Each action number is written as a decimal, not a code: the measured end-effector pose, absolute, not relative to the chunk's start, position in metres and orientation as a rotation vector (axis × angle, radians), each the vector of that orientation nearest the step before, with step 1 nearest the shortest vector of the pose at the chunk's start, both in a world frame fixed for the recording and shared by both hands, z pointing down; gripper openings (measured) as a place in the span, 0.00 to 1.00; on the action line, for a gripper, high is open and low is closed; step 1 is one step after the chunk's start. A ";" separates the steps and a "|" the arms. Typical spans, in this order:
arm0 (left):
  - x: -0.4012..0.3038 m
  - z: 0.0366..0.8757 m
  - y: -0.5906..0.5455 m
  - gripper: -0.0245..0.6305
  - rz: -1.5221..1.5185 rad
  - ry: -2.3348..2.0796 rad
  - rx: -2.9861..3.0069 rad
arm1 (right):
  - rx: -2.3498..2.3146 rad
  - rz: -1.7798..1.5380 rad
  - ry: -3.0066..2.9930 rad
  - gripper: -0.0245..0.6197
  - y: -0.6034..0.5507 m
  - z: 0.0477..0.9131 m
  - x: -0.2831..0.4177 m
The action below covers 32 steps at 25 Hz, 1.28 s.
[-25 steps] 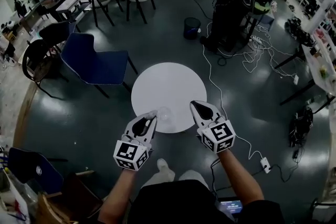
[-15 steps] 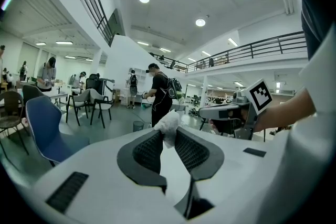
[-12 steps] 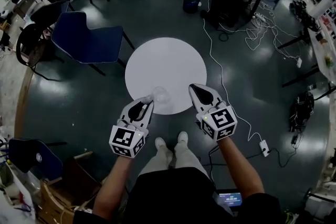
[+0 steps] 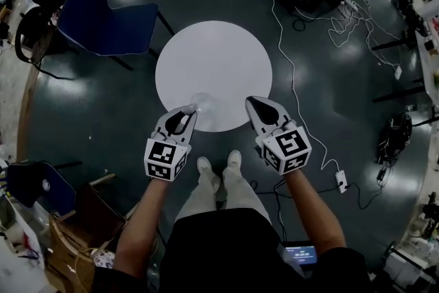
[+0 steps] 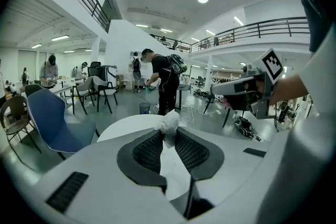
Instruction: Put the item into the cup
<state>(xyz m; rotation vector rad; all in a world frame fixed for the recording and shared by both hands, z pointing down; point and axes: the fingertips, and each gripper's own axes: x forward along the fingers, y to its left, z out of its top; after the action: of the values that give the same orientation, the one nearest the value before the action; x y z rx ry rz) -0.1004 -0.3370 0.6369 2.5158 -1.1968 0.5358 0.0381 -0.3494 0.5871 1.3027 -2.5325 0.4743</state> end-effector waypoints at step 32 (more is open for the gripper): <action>-0.087 0.770 -0.377 0.26 0.932 -1.015 2.411 | 1.217 0.602 -2.450 0.06 -0.343 0.664 0.035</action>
<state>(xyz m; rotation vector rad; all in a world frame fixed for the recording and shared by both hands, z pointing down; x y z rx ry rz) -0.0873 -0.3771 0.7704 2.4112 -1.0151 0.9323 0.0352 -0.3425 0.6635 1.2167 -2.4497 0.6016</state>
